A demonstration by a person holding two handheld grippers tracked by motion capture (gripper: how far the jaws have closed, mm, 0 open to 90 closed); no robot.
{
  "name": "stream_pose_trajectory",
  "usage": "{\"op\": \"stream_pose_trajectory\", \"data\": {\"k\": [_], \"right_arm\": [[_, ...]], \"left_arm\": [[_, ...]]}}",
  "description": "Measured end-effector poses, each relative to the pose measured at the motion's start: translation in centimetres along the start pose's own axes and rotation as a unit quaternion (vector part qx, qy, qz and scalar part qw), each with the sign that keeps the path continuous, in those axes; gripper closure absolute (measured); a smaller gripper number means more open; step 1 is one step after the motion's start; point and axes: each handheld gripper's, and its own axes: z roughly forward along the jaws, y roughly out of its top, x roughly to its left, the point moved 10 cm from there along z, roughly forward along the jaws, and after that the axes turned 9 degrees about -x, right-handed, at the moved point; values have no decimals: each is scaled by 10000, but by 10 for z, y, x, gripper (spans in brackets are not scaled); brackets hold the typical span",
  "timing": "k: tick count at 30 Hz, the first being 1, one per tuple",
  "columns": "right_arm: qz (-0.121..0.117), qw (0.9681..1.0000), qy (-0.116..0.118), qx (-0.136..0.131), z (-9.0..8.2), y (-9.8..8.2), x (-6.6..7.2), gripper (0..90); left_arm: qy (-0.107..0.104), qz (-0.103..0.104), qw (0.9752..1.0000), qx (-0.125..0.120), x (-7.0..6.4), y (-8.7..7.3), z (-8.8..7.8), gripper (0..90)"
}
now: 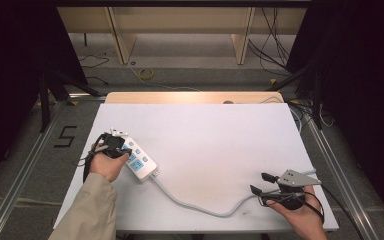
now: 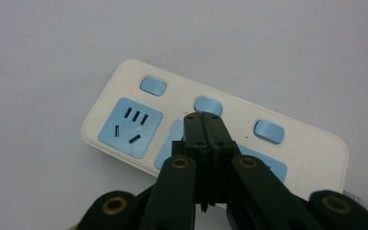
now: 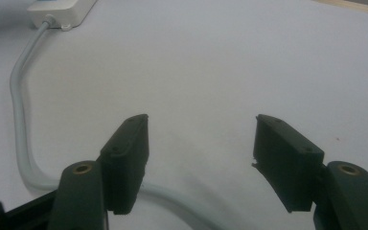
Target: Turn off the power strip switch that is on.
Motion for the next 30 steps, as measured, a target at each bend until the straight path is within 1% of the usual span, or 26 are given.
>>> {"op": "stream_pose_trajectory", "data": {"k": [5, 7, 9, 22, 30], "right_arm": [[-9, 10000, 1, -7, 0, 0, 0, 380], [-8, 10000, 0, -6, 0, 0, 0, 380], [-8, 10000, -2, -4, 0, 0, 0, 380], [0, 10000, -3, -1, 0, 0, 0, 380], [3, 10000, -8, -11, 0, 0, 0, 380]], "left_arm": [[10, -17, 10000, 26, 2, 2, 0, 898], [18, 19, 10000, 46, 3, 3, 1, 898], [34, 14, 10000, 63, 4, 4, 1, 898], [31, 29, 9999, 154, 5, 10, 5, 898], [57, 32, 9998, 212, 9, 13, 7, 898]]}}
